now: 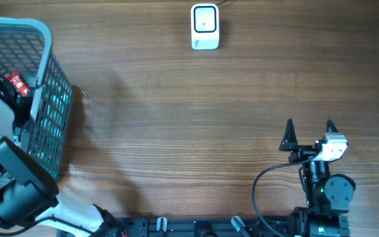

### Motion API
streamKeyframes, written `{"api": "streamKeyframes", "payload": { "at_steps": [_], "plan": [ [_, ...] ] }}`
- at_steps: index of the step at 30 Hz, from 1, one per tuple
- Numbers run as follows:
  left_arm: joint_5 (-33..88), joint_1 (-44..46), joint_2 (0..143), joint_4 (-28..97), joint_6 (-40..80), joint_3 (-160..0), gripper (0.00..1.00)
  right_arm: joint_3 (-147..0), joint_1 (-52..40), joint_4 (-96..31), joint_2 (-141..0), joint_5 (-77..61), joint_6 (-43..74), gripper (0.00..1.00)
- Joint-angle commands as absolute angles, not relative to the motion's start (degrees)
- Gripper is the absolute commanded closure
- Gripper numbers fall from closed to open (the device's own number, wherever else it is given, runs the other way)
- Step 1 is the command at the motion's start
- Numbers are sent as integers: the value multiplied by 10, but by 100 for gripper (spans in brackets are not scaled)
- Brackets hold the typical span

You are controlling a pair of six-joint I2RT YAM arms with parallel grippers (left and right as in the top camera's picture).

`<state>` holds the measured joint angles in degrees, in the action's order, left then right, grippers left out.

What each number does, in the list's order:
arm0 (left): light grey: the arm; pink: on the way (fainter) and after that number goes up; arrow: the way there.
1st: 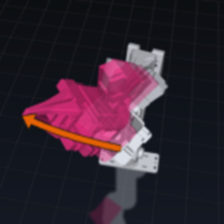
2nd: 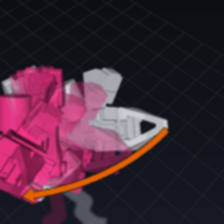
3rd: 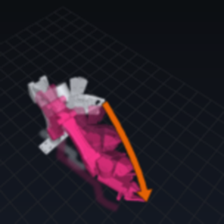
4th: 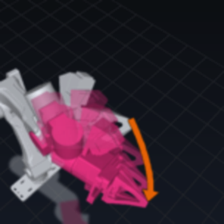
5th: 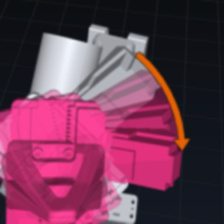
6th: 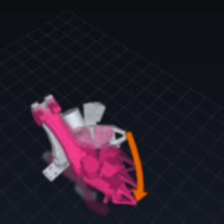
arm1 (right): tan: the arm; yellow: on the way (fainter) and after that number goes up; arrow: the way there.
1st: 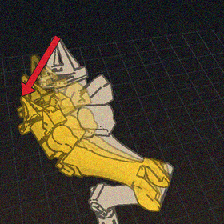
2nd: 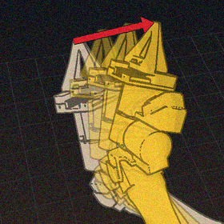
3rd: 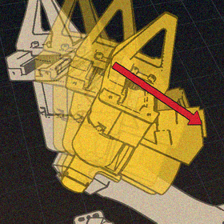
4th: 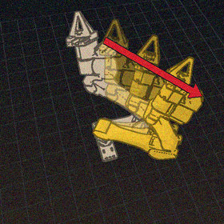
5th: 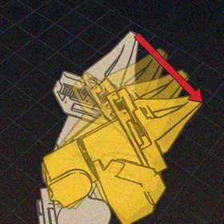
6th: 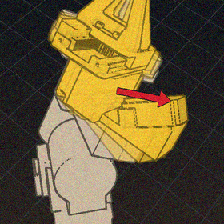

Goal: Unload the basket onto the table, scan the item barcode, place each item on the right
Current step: 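Reach the left gripper into the basket and grasp the green wipes pack, then lift the wipes pack out and place it on the table centre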

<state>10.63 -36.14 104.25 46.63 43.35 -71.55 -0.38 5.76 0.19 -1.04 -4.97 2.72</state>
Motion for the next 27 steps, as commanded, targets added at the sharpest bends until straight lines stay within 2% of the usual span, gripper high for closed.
{"api": "streamKeyframes", "payload": {
  "at_steps": [1,6,7,9,10,11,13,15,21,27],
  "plan": [
    [122,-357,1054,469,425,-696,0,-3,56,3,-6,-58,31,0],
    [122,-357,1055,472,424,-690,1,-3,56,3,-6,-58,31,0],
    [122,-357,1055,472,424,-689,7,-3,56,3,-6,-58,31,0],
    [122,-357,1055,471,424,-689,27,-3,56,3,-6,-58,31,0],
    [122,-357,1055,471,424,-689,41,-3,56,3,-6,-58,31,0],
    [122,-357,1055,471,424,-689,48,-3,56,3,-6,-58,31,0],
    [122,-357,1055,470,424,-689,75,-3,56,3,-6,-58,31,0],
    [122,-358,1054,469,424,-689,96,-3,56,3,-6,-58,31,0],
    [131,-364,1020,483,424,-737,96,-3,56,3,-6,-58,31,0],
    [133,-394,923,543,424,-875,96,-3,56,3,-6,-58,31,0]
  ]
}}
